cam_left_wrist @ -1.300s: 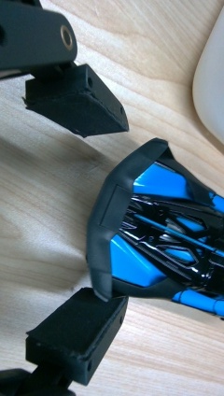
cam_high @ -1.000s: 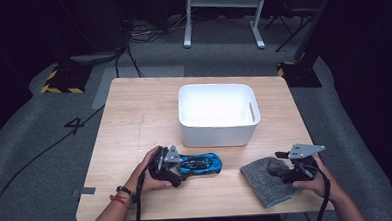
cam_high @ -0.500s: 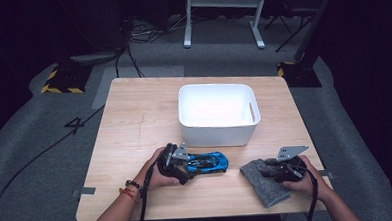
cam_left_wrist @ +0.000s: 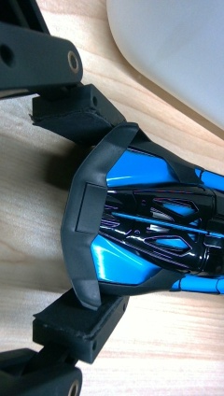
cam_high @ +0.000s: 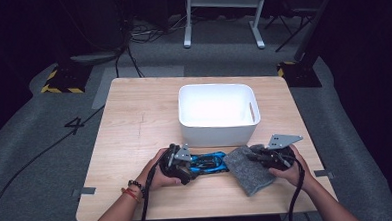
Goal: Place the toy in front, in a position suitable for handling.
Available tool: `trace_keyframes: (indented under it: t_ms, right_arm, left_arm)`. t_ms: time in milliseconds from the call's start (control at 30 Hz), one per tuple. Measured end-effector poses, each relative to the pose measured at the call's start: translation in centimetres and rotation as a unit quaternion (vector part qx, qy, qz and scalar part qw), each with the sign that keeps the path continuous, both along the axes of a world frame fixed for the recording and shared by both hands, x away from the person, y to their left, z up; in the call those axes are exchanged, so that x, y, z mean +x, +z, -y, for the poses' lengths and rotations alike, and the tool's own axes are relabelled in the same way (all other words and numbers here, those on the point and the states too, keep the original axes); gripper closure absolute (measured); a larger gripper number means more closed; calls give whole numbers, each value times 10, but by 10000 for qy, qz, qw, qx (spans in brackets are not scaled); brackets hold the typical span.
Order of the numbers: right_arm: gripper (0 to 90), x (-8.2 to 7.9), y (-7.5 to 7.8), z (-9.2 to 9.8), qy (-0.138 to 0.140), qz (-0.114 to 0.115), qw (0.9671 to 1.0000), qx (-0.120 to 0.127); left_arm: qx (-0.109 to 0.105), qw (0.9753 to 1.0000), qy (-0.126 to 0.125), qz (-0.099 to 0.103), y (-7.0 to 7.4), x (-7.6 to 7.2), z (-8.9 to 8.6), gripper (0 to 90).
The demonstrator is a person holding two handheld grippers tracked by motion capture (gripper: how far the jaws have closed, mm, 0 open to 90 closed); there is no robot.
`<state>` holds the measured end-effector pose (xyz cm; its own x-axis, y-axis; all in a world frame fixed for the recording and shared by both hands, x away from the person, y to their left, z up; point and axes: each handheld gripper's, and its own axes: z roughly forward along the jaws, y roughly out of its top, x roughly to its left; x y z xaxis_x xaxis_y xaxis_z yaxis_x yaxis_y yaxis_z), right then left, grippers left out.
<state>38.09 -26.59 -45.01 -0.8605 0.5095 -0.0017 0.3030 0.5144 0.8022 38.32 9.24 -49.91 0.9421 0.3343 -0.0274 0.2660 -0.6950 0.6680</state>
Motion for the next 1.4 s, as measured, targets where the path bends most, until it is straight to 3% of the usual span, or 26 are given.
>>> trace_keyframes:
  t_ms: [133,200,233,300,367,533,600,767,900,933,967,1133,1267,1400]
  right_arm:
    - [757,5,9,-21,236,-51,9993,298]
    - [756,6,8,-41,389,-46,9990,201]
    - [756,6,8,-41,389,-46,9990,201]
    - [755,6,2,-56,531,-52,9986,16]
    - [754,5,-1,-59,538,-46,9985,-77]
    - [750,4,-21,-65,523,-54,9961,-708]
    - [750,4,-25,-61,507,-60,9964,-670]
    - [750,5,-27,-46,353,-72,9955,-878]
    - [750,8,-33,-35,135,-34,9906,-1360]
    - [750,12,-34,-29,71,-185,9921,-1239]
    - [750,12,-34,-29,71,-185,9921,-1239]
    - [749,13,-31,-28,-206,167,9840,-1759]
    - [746,19,-31,-19,-564,226,9824,-1768]
    - [742,25,-35,-14,-663,80,9885,-1356]
  left_arm:
    - [-51,10000,-45,-29,0,-2,3,249]
    - [-49,10000,-80,-14,0,-3,6,250]
    - [-69,9999,-86,-38,0,-4,7,250]
    - [-46,9999,-137,-1,-1,-6,8,251]
    - [-38,9999,-101,-5,-1,-6,9,252]
    - [11,9998,-192,80,-1,-6,8,254]
    - [23,9997,-205,92,-1,-6,8,257]
    - [-28,9998,-188,75,-1,-7,8,257]
    - [-54,9998,-186,95,-2,-7,7,257]
    - [-51,9997,-196,103,-2,-7,7,257]
    - [-59,9997,-196,106,-2,-7,6,257]
    - [-118,9997,-193,120,-3,-7,6,257]
    - [-157,9996,-193,128,-4,-7,5,257]
    - [-183,9996,-195,125,-4,-7,4,257]
